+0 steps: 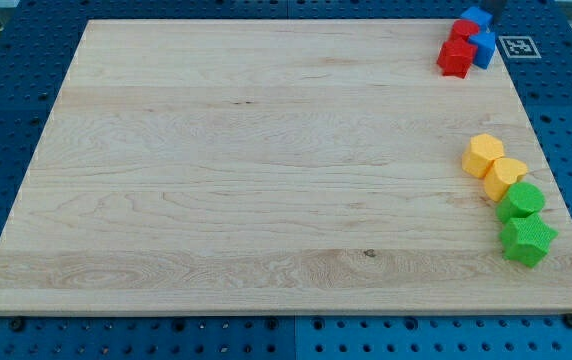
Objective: Push the blue triangle above the yellow hexagon
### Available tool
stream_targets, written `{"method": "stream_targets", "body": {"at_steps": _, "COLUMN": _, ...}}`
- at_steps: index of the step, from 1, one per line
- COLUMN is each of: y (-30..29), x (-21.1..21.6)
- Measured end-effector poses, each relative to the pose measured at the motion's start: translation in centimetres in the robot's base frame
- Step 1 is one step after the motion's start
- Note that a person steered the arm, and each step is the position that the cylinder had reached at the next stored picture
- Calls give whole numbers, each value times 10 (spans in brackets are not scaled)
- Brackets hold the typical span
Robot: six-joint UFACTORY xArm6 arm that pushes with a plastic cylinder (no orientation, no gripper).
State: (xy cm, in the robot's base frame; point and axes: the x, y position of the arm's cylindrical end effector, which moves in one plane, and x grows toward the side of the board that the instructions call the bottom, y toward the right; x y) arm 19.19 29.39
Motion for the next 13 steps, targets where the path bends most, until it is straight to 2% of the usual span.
{"method": "stream_targets", "body": {"at_steps": 1, "y": -10, "x": 0}}
{"method": "stream_targets", "body": {"at_steps": 6, "y": -24, "x": 97}}
{"method": "stream_targets", "body": {"at_steps": 9, "y": -24, "x": 196}}
{"method": "stream_targets", "body": {"at_steps": 10, "y": -8, "x": 197}}
{"method": "stream_targets", "body": {"at_steps": 11, "y": 7, "x": 215}}
{"method": "stream_targets", "body": {"at_steps": 12, "y": 7, "x": 232}}
{"method": "stream_targets", "body": {"at_steps": 13, "y": 4, "x": 232}}
